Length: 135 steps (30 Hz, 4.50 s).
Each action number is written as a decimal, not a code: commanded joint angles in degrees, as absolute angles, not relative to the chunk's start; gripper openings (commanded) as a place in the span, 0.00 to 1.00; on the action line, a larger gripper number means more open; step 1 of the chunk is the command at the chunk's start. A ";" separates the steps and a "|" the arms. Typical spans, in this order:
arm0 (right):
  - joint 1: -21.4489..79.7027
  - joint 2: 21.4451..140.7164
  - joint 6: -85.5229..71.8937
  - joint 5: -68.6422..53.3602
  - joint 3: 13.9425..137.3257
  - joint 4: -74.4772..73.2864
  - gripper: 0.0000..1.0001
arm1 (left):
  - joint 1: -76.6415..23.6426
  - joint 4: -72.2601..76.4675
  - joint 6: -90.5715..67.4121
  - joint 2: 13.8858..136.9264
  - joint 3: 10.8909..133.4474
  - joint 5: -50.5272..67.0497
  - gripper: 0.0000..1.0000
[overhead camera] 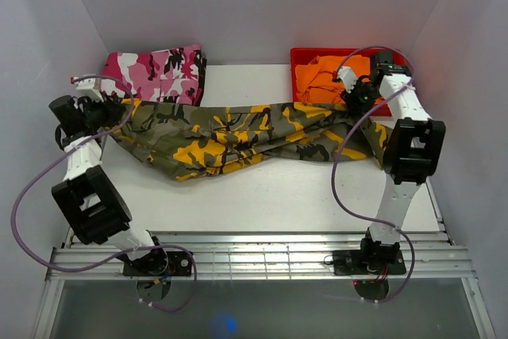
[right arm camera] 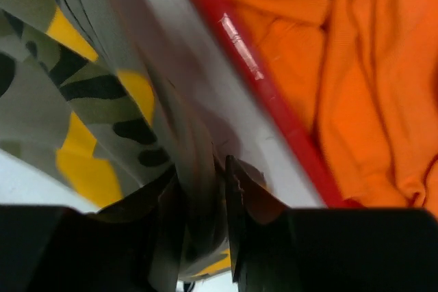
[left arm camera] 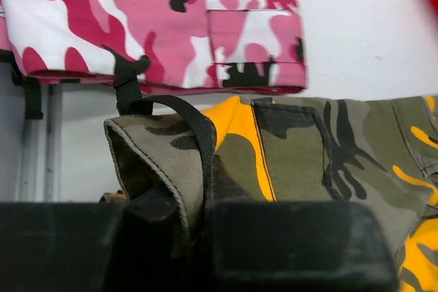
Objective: Fold and stack the trousers
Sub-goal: Flatten the trousers out
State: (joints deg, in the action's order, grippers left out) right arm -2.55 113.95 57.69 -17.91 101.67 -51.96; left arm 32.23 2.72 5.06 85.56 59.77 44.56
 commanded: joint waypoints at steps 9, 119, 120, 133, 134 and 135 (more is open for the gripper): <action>-2.11 103.56 54.21 -14.94 99.26 -52.29 0.79 | 30.15 -9.35 14.84 86.23 70.84 36.10 0.64; -15.82 114.10 72.42 5.37 95.53 -60.54 0.08 | 33.49 -58.17 -9.15 135.81 111.10 59.68 0.00; -15.91 112.69 73.73 3.45 95.97 -61.43 0.08 | 33.49 -59.40 -4.27 134.92 111.35 59.85 0.00; -21.89 100.36 83.41 1.32 92.37 -65.31 0.08 | 35.69 -71.55 13.98 119.09 102.66 61.16 0.00; -21.10 104.11 81.23 1.93 92.81 -64.17 0.08 | 35.25 -70.41 10.84 119.87 102.83 63.09 0.00; -19.09 106.59 80.08 3.93 94.73 -62.86 0.08 | 34.90 -68.92 8.37 121.01 103.44 63.80 0.00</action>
State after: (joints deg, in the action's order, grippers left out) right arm -20.82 99.42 80.36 -2.24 92.20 -66.26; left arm 33.67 -72.49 10.90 121.30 103.48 59.70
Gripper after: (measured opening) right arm 0.086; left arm 0.078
